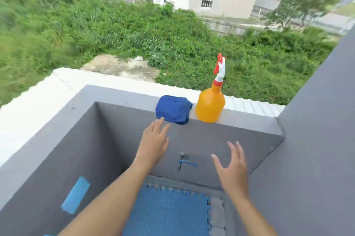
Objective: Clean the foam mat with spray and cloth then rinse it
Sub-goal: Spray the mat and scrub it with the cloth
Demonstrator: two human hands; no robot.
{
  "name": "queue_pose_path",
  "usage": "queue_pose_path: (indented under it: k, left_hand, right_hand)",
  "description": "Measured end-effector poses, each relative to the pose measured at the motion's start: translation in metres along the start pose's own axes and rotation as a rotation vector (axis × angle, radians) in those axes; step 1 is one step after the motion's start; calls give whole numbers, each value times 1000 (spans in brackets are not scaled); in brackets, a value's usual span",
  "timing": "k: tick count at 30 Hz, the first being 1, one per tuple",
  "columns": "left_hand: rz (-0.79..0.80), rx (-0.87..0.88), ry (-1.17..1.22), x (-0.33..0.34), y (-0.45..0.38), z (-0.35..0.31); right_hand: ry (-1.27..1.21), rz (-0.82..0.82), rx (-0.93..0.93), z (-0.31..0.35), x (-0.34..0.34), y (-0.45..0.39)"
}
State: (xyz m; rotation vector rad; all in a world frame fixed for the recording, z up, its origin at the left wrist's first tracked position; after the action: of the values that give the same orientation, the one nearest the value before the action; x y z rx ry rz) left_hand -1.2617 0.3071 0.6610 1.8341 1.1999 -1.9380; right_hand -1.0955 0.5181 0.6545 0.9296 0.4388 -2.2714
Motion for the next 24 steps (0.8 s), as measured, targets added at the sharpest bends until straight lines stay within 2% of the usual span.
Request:
queue_pose_path:
  k: [3,6,11,13,19,24]
  left_hand:
    - [-19,-13,-5,-7,-57,12]
    - [74,-192,38,10,-102,33]
    - [439,-300,-23,60,-132,58]
    - [509,-368,19,77,-131,70]
    - [309,-499,118,84,-145,81]
    - [143,-888,594,86,-146,90]
  right_hand:
    - [-56,-28,-92,69,-15,-65]
    - [-122,-3,-108,118,-14,-131]
    - [-256,152,-19,141,10,-199]
    - [-283,165,-16,138,21,-205]
    - [-335,62,-55,138,31,-206]
    - [-308,30,-52,137,30,-201]
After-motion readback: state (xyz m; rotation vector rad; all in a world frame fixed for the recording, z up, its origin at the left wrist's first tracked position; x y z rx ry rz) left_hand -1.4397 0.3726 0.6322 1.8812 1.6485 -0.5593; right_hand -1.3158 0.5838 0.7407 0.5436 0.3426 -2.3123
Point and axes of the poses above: each hand's wrist, its own y-axis away from the middle knuckle, its own x-axis out of the palm, z = x × y, the point moved 6 cm from there along -y, towards the middle knuckle, and after that the axes turned 9 degrees about x, right-handed, at the moved point
